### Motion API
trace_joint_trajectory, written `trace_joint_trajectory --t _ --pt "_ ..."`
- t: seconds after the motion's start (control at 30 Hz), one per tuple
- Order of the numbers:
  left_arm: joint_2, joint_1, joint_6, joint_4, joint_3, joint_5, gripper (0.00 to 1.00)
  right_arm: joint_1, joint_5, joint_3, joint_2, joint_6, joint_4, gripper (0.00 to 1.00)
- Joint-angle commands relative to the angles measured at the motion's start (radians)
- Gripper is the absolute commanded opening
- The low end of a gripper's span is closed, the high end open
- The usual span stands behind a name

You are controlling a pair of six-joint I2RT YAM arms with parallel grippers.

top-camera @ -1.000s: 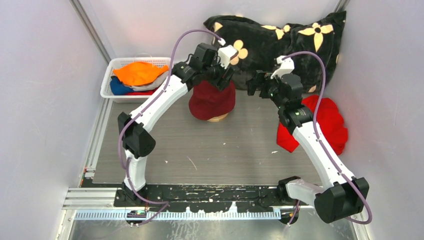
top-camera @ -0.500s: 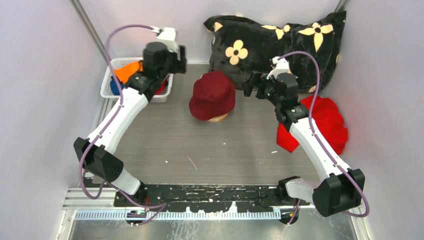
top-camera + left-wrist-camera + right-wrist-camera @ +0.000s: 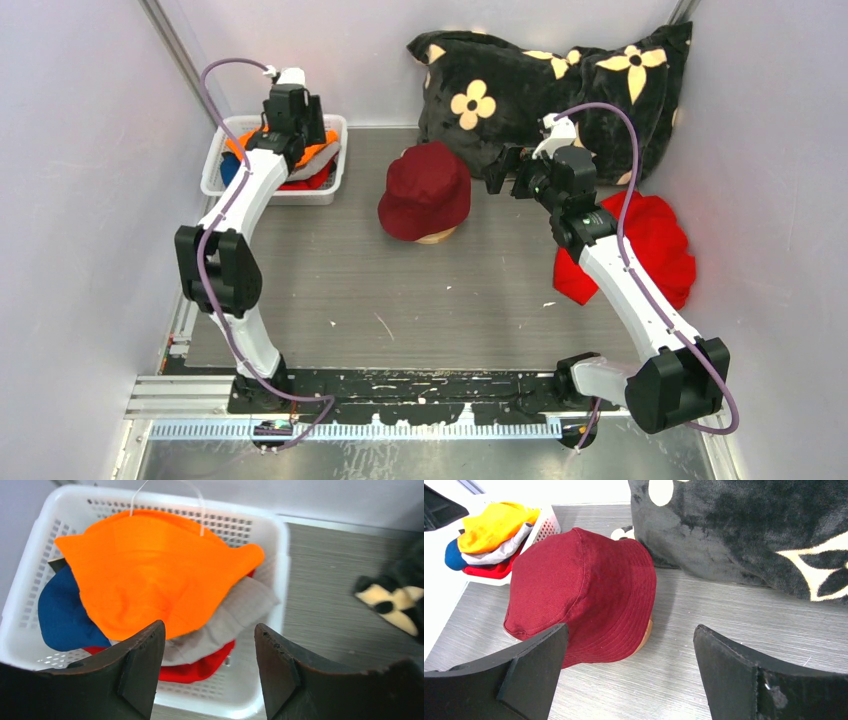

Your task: Stack the hats

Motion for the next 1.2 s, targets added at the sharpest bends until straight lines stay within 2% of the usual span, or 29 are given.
trace_joint_trajectory --t 0.0,0.37,0.67,0.97,1.03,1.07,1.17 --pt "0.046 0.062 -0.019 0.084 0.007 0.026 0.66 -0.002 -0.009 0.034 -0.012 -0.008 0.052 1.0" --pt "0.149 0.087 -0.017 0.106 0.003 0.105 0.65 -0.003 0.005 0.035 -0.006 -0.015 0.047 1.0" --pt "0.21 0.099 -0.02 0.121 -0.006 0.113 0.65 -0.003 0.011 0.032 -0.005 -0.017 0.041 1.0" --pt "0.288 0.123 -0.008 0.081 0.069 0.119 0.61 -0.003 0.022 0.028 -0.009 -0.02 0.037 1.0" --pt "0.295 0.126 -0.004 0.078 0.079 0.111 0.55 -0.002 0.023 0.028 -0.009 -0.02 0.037 1.0" --pt "0.296 0.127 -0.003 0.075 0.083 0.11 0.49 -0.002 0.023 0.028 -0.009 -0.02 0.036 1.0" --pt "0.28 0.128 0.008 0.081 0.089 0.11 0.1 -0.002 0.023 0.026 -0.011 -0.022 0.035 1.0"
